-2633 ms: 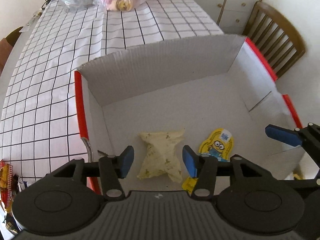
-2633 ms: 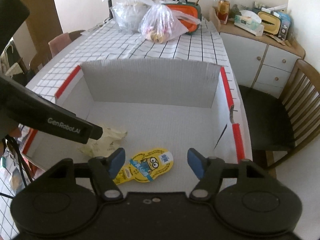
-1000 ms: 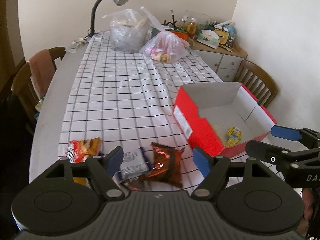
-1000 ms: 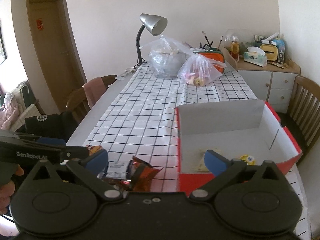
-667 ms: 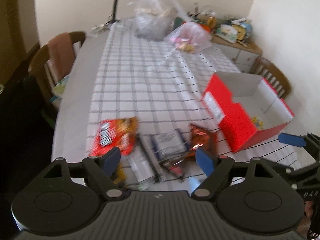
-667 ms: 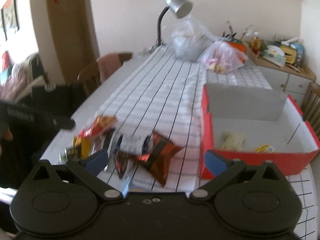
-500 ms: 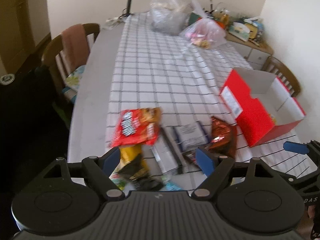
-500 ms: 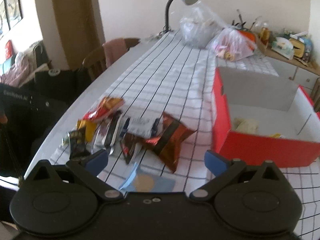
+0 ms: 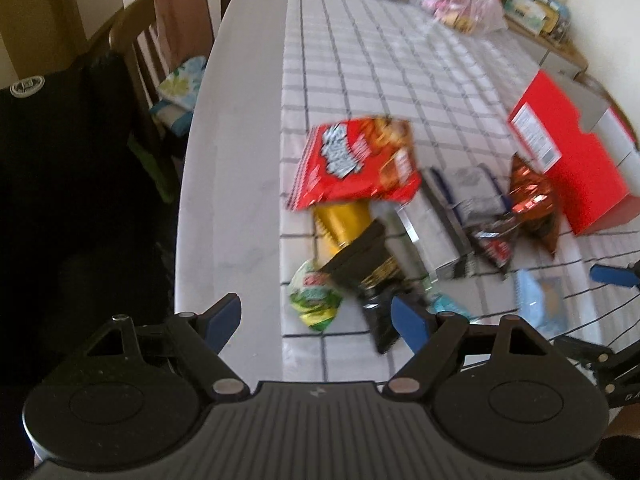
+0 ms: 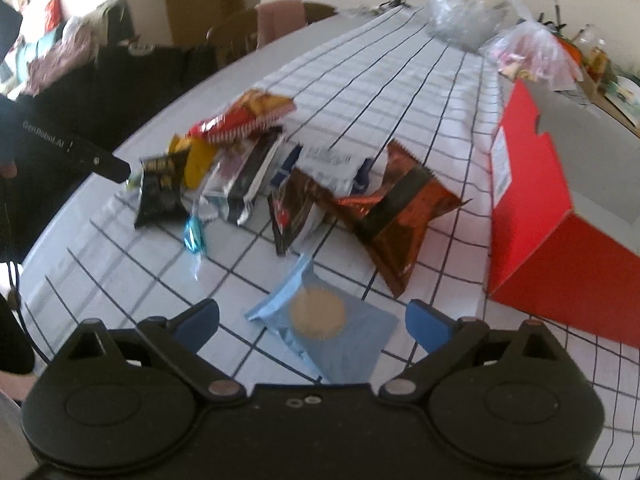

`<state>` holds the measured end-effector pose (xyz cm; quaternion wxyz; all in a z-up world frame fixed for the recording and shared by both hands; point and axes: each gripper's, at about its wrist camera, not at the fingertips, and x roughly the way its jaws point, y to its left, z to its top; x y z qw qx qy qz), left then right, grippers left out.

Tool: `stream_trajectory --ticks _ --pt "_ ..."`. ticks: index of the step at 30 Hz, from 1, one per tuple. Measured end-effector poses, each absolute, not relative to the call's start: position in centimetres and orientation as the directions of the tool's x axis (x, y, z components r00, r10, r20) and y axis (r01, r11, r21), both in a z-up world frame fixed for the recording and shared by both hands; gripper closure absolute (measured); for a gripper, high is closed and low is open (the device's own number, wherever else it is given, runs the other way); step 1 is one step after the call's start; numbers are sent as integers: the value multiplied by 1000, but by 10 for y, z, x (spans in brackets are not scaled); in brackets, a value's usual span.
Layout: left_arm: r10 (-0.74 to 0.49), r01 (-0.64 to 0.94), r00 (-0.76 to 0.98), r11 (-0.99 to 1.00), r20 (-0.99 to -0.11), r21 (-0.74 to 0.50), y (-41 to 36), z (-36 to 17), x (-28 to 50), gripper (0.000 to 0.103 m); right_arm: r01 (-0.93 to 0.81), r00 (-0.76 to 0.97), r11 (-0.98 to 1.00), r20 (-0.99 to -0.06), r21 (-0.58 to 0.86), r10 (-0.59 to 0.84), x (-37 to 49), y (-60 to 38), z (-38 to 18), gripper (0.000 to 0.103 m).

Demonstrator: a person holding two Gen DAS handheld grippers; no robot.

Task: Organize snacks
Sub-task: 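Grasp the green jelly pouch with left gripper while right grasps blue cookie packet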

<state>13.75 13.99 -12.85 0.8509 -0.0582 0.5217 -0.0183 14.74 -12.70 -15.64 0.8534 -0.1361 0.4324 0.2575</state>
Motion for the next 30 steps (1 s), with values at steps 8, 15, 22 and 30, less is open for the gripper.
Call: stream_trajectory --ticks 8,15,22,30 --pt "-80 0 407 996 -910 -88 146 -152 149 22 -674 449 731 -844 -103 294 153 -115 -176 19" --pt "-95 38 390 996 -916 -87 144 -158 159 33 -703 419 706 -854 -91 307 161 -114 -178 31" --pt "-86 72 401 995 -912 -63 133 -157 164 46 -699 411 712 -850 -62 329 168 -116 -178 46" --pt "-59 63 418 997 -906 -36 131 -156 164 68 -644 445 764 -834 -44 327 165 -116 -175 58"
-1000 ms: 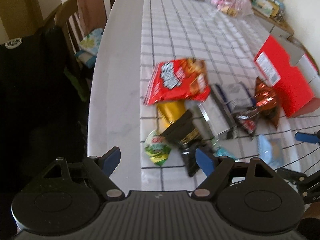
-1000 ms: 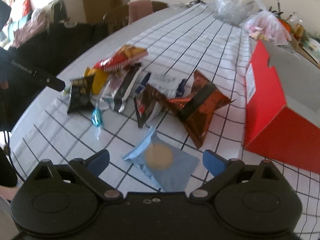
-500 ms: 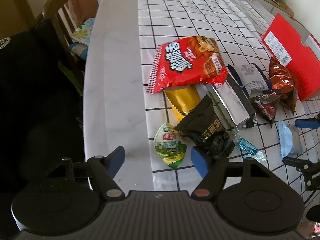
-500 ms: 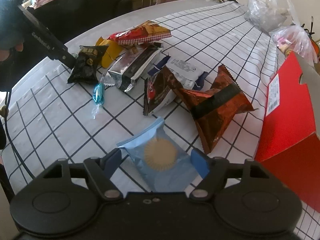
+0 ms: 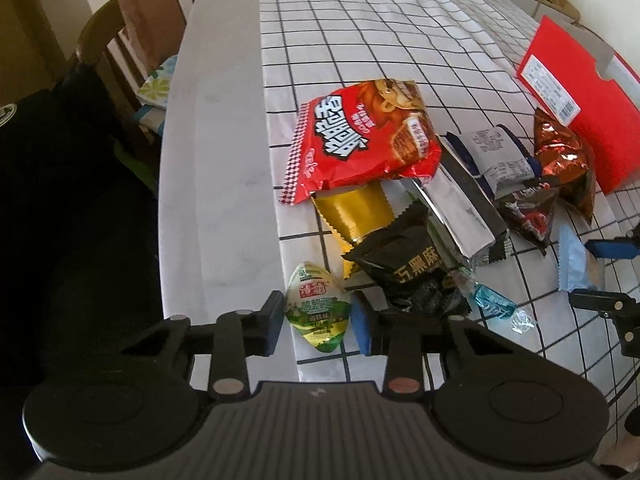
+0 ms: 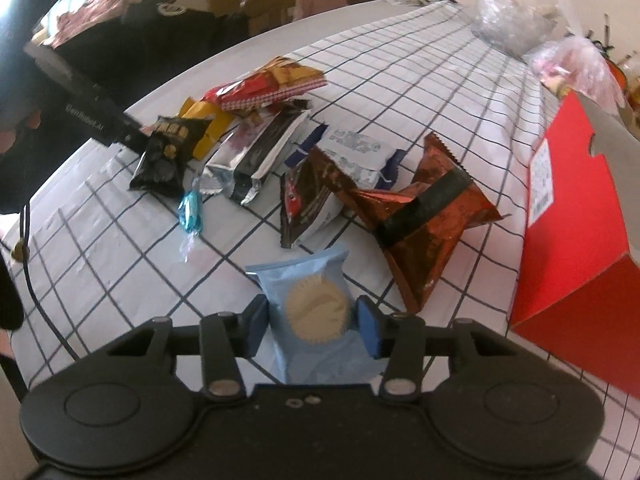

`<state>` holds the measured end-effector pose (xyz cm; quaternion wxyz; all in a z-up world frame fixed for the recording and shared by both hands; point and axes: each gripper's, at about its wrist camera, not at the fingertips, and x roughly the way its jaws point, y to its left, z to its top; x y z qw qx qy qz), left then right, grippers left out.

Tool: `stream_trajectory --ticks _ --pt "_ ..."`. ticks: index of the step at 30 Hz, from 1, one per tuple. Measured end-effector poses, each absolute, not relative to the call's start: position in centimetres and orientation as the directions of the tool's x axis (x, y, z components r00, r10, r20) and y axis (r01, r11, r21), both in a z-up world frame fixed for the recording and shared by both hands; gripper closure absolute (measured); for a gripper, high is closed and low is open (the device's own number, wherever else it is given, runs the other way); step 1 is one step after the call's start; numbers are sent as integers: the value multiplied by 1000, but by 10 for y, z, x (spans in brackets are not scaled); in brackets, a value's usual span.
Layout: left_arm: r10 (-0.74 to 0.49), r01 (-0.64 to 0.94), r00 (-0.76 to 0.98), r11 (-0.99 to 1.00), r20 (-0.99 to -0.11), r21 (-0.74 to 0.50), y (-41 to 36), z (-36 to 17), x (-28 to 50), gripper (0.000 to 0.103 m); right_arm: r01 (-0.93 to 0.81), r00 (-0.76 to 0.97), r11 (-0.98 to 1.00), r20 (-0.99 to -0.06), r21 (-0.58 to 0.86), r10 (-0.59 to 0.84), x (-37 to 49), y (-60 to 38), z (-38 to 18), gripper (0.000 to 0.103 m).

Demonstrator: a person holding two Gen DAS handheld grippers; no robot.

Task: Organize snacks
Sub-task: 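Grasp the green jelly pouch with left gripper while right grasps blue cookie packet, then carry the jelly pouch and cookie packet with both grippers into the red box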

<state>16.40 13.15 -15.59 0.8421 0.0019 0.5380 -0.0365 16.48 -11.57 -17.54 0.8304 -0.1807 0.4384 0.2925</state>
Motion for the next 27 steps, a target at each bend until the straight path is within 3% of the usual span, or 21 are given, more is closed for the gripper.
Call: stream_trajectory --ticks 15,27 --pt "-79 -36 443 994 -893 -105 142 -145 151 68 -457 511 889 -808 32 293 159 -138 -161 59" --pt "-120 -54 524 983 -844 -173 129 -95 138 68 -367 618 928 -728 66 297 154 -164 -102 58"
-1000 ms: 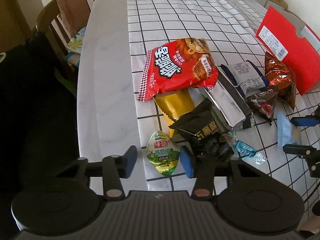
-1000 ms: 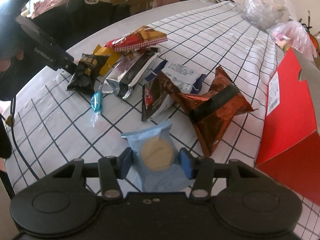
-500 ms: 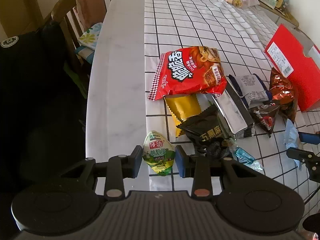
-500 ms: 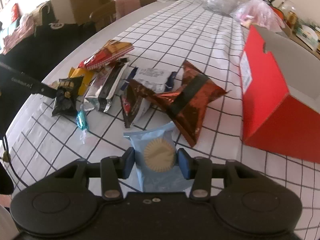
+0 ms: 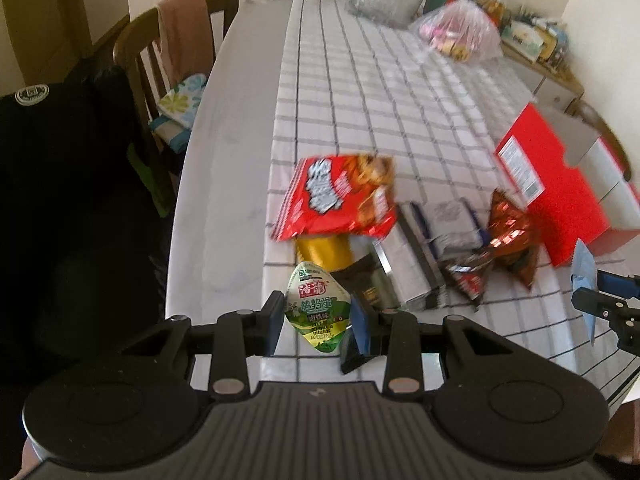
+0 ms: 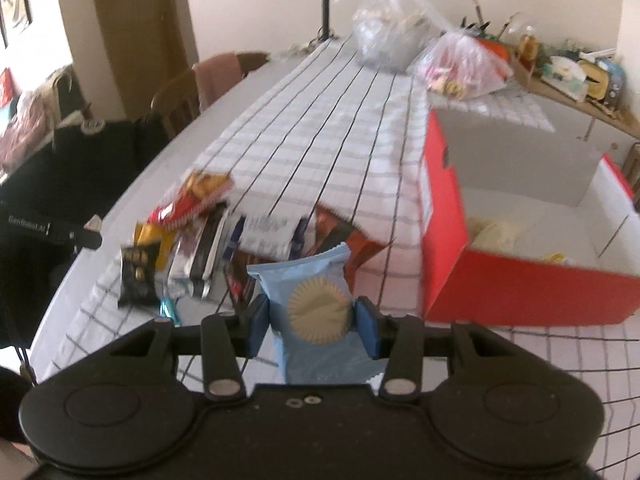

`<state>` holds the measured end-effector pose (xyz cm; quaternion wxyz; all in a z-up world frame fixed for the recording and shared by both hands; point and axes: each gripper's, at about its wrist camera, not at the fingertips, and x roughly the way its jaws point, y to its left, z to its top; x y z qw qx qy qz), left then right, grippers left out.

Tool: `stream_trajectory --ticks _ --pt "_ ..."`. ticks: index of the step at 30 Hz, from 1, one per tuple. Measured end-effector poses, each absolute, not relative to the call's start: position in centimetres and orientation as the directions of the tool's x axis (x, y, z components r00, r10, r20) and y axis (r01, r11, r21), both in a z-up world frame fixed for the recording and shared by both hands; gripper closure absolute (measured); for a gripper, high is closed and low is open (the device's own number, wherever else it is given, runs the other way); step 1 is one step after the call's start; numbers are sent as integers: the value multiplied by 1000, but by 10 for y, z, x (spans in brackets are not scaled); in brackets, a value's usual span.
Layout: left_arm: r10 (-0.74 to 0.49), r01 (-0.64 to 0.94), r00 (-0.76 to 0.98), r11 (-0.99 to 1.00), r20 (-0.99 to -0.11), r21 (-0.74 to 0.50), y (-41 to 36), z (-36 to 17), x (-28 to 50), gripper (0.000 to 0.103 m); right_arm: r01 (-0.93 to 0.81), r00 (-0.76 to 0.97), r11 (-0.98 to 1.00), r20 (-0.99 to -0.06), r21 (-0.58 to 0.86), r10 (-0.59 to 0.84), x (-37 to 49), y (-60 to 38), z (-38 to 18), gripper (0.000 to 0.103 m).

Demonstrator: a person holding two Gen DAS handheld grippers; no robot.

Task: Organize snacks
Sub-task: 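Carry the jelly pouch and cookie packet with both grippers into the red box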

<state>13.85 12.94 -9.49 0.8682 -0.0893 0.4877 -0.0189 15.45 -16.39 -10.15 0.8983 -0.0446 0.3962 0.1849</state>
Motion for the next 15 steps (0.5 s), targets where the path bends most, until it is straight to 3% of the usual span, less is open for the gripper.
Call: stream_trajectory --ticks 15 --pt "-163 29 644 982 -747 -189 46 -20 152 68 -314 741 948 -613 45 274 174 -223 -33 58"
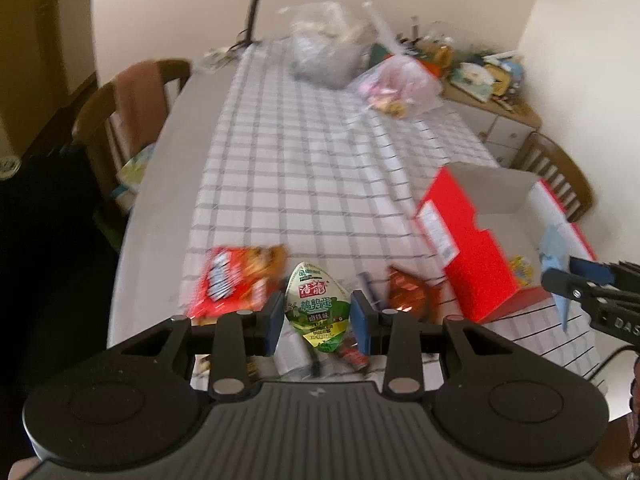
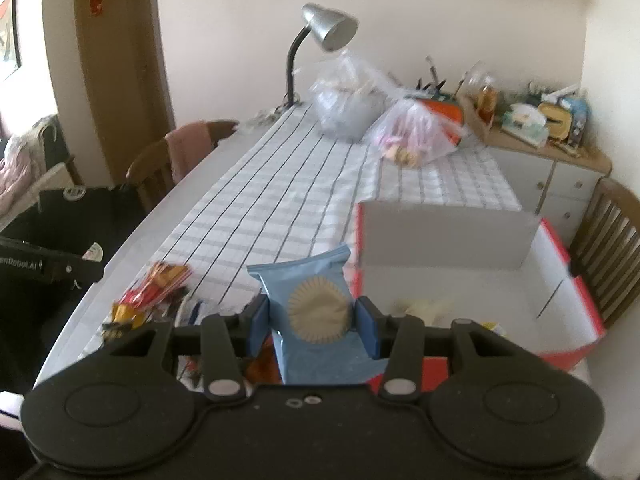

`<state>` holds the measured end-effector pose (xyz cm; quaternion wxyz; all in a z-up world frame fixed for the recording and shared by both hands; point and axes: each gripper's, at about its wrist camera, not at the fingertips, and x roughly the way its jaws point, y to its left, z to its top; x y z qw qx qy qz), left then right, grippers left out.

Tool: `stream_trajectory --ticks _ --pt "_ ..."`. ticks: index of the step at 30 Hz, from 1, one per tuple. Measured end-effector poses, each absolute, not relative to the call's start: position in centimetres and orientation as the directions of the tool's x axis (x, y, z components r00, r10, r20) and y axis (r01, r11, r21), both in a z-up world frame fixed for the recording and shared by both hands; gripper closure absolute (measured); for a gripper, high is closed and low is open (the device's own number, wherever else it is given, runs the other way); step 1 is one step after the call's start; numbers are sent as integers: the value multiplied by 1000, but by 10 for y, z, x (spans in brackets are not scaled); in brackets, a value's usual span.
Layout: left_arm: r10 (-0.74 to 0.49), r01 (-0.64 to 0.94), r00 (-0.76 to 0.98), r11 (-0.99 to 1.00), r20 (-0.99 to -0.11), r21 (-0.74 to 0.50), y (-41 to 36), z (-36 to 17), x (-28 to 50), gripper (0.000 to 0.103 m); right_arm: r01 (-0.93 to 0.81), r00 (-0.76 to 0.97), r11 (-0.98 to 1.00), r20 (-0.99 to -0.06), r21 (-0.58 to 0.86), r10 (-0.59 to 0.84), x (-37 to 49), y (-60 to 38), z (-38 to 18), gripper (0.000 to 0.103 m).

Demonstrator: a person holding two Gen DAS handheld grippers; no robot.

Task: Organize snacks
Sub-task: 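Carry the jelly pouch and cookie packet with both grippers into the red box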

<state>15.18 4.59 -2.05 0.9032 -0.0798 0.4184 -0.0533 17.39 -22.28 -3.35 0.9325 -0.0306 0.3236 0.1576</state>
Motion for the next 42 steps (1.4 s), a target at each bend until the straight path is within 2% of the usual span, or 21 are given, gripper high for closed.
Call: stream_trajectory --ticks 10,20,32,42 --pt "-208 144 674 978 -709 -151 -53 5 185 68 -247 790 969 -573 29 219 203 -291 -16 58" --pt "-248 220 634 966 -732 -137 -144 3 230 68 -181 779 983 -608 17 154 239 -362 -28 58" --pt "-228 232 545 966 -807 -116 -220 -29 281 68 -219 688 976 -711 -9 148 284 -403 -66 58" --pt "-149 214 457 975 -877 -55 -253 -66 321 68 -306 594 952 -786 -23 171 316 -394 -104 58"
